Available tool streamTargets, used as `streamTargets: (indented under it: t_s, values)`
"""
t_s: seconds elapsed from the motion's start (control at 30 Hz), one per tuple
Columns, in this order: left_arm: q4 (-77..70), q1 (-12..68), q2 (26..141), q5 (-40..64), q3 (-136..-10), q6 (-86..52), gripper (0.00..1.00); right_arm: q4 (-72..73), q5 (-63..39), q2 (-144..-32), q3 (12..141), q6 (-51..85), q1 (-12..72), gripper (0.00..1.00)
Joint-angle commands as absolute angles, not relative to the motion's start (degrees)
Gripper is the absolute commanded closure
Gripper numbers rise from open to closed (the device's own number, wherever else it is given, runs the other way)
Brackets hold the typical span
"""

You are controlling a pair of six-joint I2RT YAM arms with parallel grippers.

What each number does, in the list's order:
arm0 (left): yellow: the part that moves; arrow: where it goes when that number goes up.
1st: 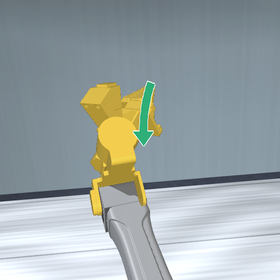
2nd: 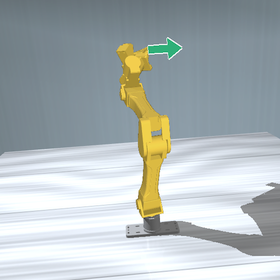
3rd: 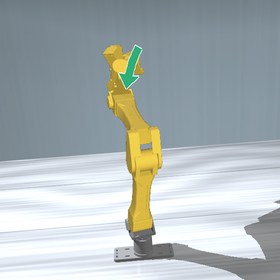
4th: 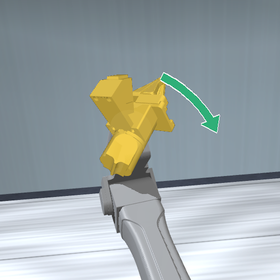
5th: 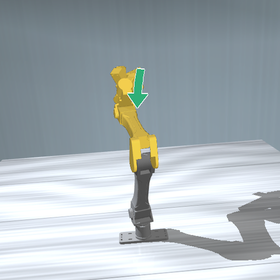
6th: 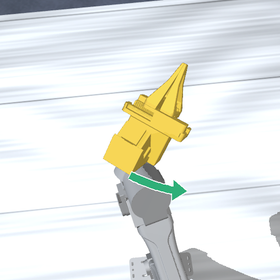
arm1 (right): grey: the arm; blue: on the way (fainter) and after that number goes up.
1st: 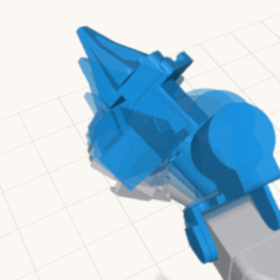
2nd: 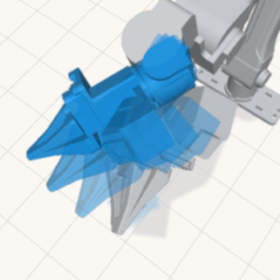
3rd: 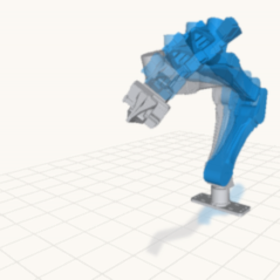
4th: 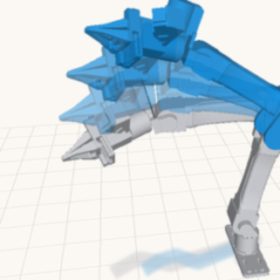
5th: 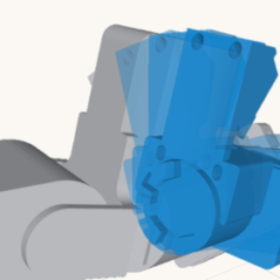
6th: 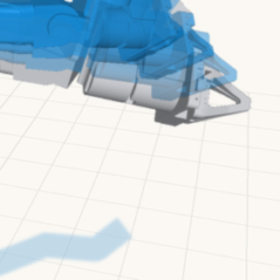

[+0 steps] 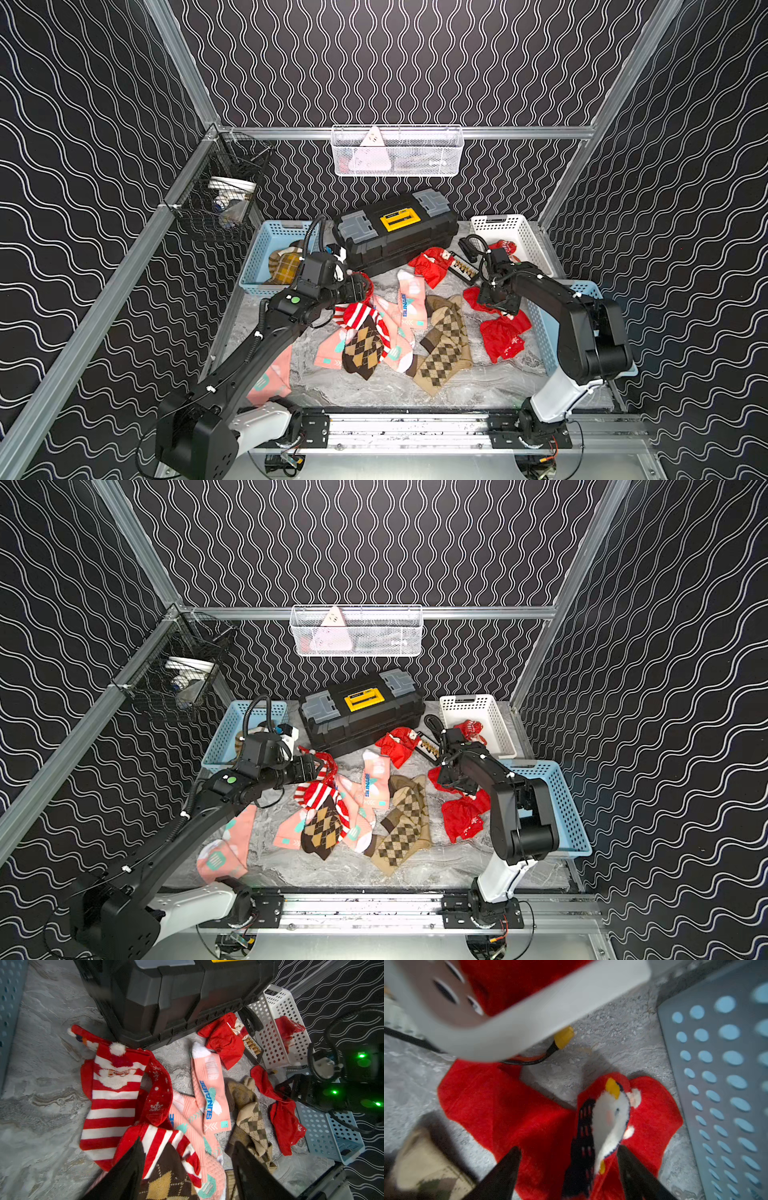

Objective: Sort the socks into the basket by color
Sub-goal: Pick up the sock at the center of the board.

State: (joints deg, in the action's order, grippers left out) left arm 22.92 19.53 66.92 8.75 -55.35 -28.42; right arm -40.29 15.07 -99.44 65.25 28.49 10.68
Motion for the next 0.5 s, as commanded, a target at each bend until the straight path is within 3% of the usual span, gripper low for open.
streamTargets:
  t_s: [0.0, 0.07, 0.17, 0.47]
  values:
    - [21.8, 19.7, 66.4, 8.6, -54.6, -28.9, 0.3, -39.0, 13.7, -99.1, 65.2, 29.6, 10.7, 0.56]
    - [21.7, 19.8, 66.1, 8.6, -54.3, -29.0, 0.3, -38.9, 13.1, -97.8, 63.4, 29.6, 10.8, 0.78]
    - [21.4, 19.9, 66.3, 8.5, -53.9, -29.1, 0.3, -40.2, 13.0, -96.3, 63.8, 29.3, 10.8, 0.98]
    - [20.9, 21.1, 67.0, 8.0, -54.1, -28.9, 0.3, -45.0, 10.6, -88.2, 67.4, 28.5, 11.0, 1.0]
